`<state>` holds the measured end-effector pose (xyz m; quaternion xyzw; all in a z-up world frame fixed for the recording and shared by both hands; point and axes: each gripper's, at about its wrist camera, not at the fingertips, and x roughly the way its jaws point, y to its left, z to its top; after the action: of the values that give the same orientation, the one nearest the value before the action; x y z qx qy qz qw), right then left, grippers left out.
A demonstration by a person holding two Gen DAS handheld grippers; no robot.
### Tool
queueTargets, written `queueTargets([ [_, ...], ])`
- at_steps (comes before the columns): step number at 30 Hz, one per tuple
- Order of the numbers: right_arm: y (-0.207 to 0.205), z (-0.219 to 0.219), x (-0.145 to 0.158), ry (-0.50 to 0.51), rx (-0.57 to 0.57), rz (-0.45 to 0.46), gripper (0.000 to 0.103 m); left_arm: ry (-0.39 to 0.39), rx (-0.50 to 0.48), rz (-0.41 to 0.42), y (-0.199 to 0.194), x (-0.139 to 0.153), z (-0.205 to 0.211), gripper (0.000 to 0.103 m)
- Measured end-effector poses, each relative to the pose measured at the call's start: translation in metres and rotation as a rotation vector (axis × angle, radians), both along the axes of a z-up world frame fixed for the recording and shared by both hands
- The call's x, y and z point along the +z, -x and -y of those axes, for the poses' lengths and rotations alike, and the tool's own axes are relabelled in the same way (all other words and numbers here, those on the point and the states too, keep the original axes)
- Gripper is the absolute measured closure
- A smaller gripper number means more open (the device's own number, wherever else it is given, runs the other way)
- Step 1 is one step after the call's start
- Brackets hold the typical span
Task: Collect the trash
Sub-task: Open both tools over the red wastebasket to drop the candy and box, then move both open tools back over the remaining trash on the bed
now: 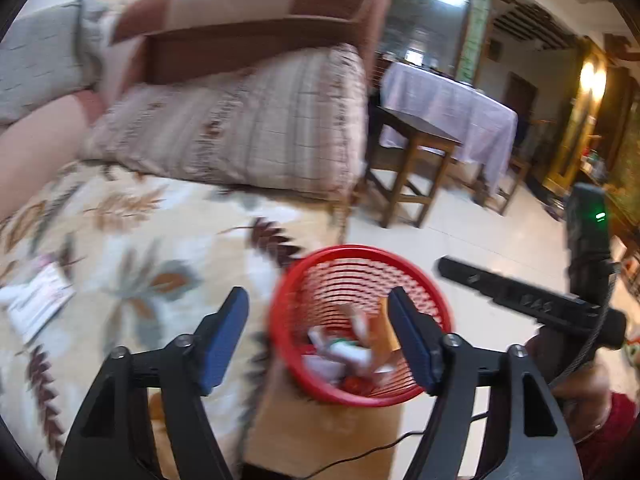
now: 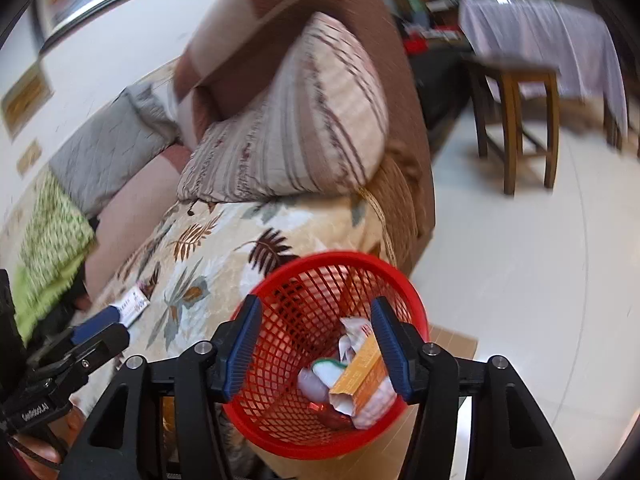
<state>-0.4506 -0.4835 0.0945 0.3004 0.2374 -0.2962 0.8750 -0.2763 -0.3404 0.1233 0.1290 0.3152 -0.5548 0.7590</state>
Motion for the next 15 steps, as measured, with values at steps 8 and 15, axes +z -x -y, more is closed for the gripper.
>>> queueTargets([
  [8,-0.044,-0.058,0.024,0.106,0.172,0.024,0.026,-0.011,0.328,0.023,-0.052,-0.011,-0.103,0.024],
  [15,-0.102,-0.098,0.018,0.047,0.335,0.010,0.026,-0.086,0.533,0.000,-0.112,-0.037,-0.181,0.024],
])
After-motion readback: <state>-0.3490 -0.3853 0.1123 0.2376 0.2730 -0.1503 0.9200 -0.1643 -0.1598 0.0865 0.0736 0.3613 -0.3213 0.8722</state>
